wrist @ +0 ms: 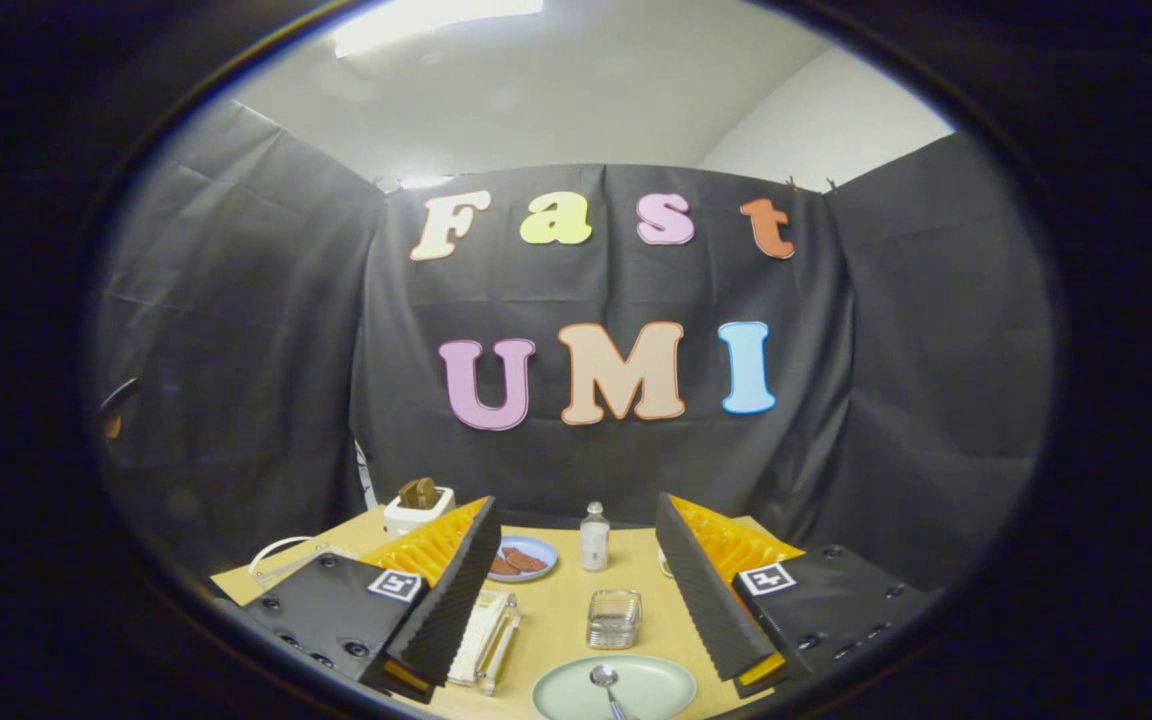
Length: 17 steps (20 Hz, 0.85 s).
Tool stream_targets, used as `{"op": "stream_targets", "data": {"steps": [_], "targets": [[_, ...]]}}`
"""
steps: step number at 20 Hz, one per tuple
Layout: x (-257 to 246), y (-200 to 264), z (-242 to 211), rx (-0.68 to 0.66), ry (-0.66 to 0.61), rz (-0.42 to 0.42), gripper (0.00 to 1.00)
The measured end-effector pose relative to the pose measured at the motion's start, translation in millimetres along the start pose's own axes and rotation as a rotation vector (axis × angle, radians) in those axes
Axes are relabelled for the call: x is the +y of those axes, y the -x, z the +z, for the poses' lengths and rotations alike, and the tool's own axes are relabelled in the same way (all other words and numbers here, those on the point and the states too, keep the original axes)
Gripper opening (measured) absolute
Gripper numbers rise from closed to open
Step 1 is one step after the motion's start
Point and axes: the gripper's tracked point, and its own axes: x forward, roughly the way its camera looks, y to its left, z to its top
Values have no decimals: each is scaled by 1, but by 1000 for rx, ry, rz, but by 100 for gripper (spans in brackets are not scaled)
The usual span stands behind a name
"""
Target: Take the plate from the dish rack, then take the spoon from the basket and place it into the plate.
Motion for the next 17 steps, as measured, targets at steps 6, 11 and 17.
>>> {"op": "stream_targets", "data": {"steps": [6, 11, 17], "targets": [[8, 3, 2, -7, 8, 8, 98], [8, 4, 1, -5, -19, 10, 98], [4, 5, 5, -10, -37, -1, 98]]}}
